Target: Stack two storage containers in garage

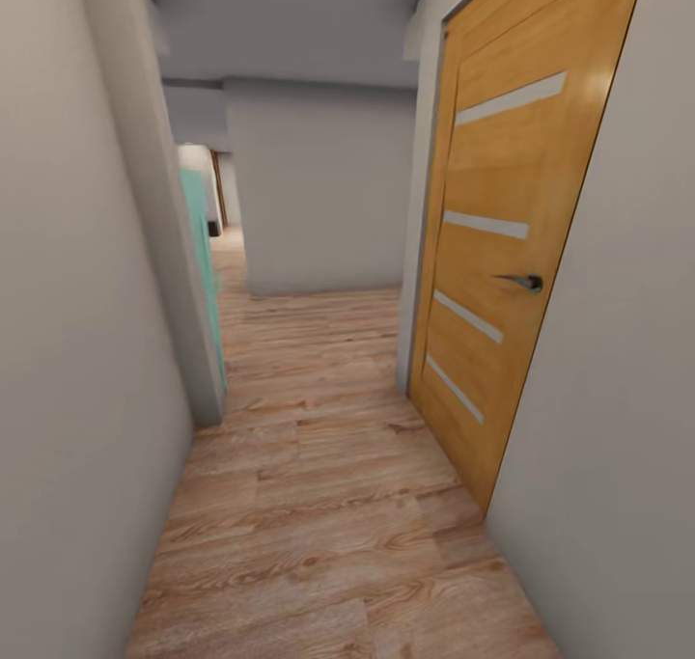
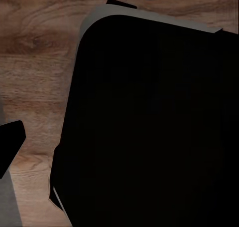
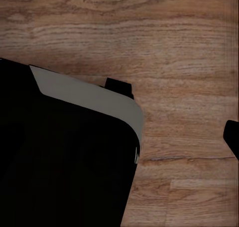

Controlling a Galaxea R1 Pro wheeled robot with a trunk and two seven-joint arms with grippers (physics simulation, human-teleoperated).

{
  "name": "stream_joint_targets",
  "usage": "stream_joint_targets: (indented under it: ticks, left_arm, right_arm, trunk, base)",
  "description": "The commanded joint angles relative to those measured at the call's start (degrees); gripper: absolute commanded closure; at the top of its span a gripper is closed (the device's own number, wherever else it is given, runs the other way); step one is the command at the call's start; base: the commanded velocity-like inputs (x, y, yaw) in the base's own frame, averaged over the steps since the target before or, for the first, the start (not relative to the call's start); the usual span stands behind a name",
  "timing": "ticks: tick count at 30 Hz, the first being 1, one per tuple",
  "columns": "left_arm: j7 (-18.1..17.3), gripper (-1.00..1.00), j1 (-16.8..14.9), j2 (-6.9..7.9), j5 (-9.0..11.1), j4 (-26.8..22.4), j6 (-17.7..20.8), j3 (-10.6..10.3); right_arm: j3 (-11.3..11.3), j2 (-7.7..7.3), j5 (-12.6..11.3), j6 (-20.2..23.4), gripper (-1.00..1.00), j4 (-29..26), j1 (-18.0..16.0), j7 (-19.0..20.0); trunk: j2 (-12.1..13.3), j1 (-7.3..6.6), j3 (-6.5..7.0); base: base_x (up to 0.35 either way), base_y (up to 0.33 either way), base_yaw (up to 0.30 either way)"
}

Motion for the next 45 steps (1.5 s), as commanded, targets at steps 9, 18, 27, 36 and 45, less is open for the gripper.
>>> stream_joint_targets:
  ticks: [9,18,27,36,45]
  left_arm:
    - [0.0,-1.0,0.0,0.08,0.3,0.0,-0.1,0.0]
    - [0.0,-1.0,0.0,0.1,0.3,0.0,0.0,0.0]
    - [0.0,-1.0,0.0,0.17,0.3,0.0,0.0,0.0]
    - [0.0,-1.0,0.0,0.23,0.4,0.0,0.4,0.1]
    - [0.0,-1.0,0.0,0.25,0.3,0.0,0.4,0.1]
  right_arm:
    - [0.5,0.06,-0.5,-0.2,-1.0,0.2,-0.1,-0.1]
    - [0.6,0.05,-0.6,-0.4,-1.0,0.2,-0.1,-0.2]
    - [0.6,-0.03,-0.5,-0.4,-1.0,0.2,-0.1,-0.2]
    - [0.6,-0.04,-0.1,-0.4,-1.0,0.2,-0.1,-0.2]
    - [0.6,0.01,-0.3,-0.4,-1.0,0.1,-0.1,-0.1]
  trunk:
    - [0.0,0.03,-0.05]
    - [0.0,0.03,-0.05]
    - [0.0,0.03,-0.05]
    - [0.0,0.03,-0.05]
    - [0.0,0.03,-0.05]
  base:
    - [0.303,-0.188,0.015]
    - [0.303,-0.165,0.244]
    - [0.31,-0.093,0.163]
    - [0.322,0.019,0.003]
    - [0.323,0.081,0.0]
